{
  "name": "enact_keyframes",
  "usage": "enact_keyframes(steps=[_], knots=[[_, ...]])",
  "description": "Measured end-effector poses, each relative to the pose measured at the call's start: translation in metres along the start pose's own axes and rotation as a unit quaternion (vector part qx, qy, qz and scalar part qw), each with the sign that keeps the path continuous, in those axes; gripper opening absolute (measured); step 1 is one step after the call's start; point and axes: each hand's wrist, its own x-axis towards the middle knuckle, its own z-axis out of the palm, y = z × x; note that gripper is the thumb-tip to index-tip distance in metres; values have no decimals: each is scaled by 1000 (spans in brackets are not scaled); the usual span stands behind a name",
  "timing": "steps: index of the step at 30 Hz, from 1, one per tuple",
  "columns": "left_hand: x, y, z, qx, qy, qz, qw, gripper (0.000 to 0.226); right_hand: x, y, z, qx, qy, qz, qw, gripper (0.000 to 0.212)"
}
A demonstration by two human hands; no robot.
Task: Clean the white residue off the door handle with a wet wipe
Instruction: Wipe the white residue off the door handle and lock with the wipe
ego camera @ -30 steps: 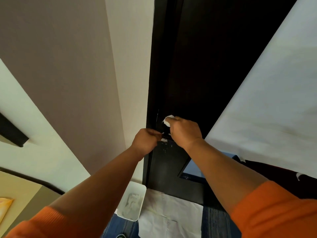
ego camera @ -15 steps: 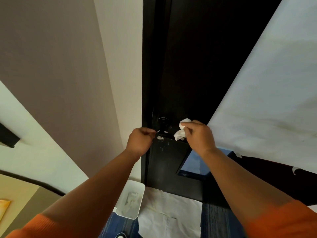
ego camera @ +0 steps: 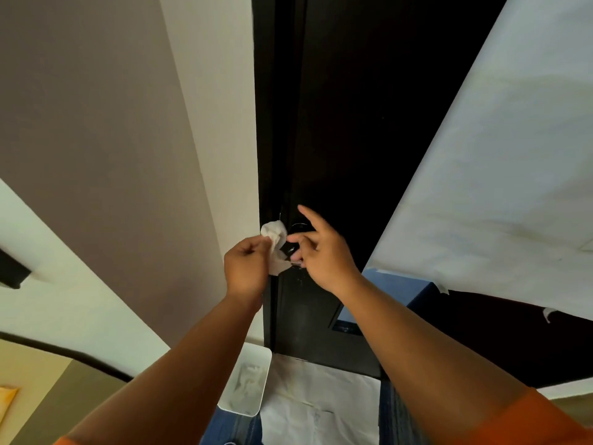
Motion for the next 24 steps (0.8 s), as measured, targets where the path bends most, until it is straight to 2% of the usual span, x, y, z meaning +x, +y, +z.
enact_keyframes(steps=[2, 4, 9, 12, 15, 18, 21, 24], knots=[[3, -10, -4, 0, 11, -79, 997, 8, 2, 13, -9, -55, 45, -6, 997, 48], [6, -19, -2, 19, -19, -150, 988, 4, 2, 25, -20, -89, 70, 4, 994, 38], [10, -14, 28, -38, -38, -205, 977, 5, 0, 38, -34, -122, 46, 21, 991, 28], [11, 0, 48, -66, -15, -208, 976, 13, 0, 39, -35, -107, 48, 40, 992, 26], [7, 1, 58, -118, 10, -224, 967, 7, -1, 42, -35, -92, 59, 55, 992, 26], [5, -2, 62, -177, 36, -231, 956, 13, -1, 43, -34, -104, 72, 48, 991, 25], [4, -1, 67, -151, 61, -192, 968, 12, -1, 43, -31, -147, 73, 30, 986, 24], [4, -8, 68, -79, 73, -113, 988, 21, -1, 40, -25, -209, 54, -24, 976, 16]])
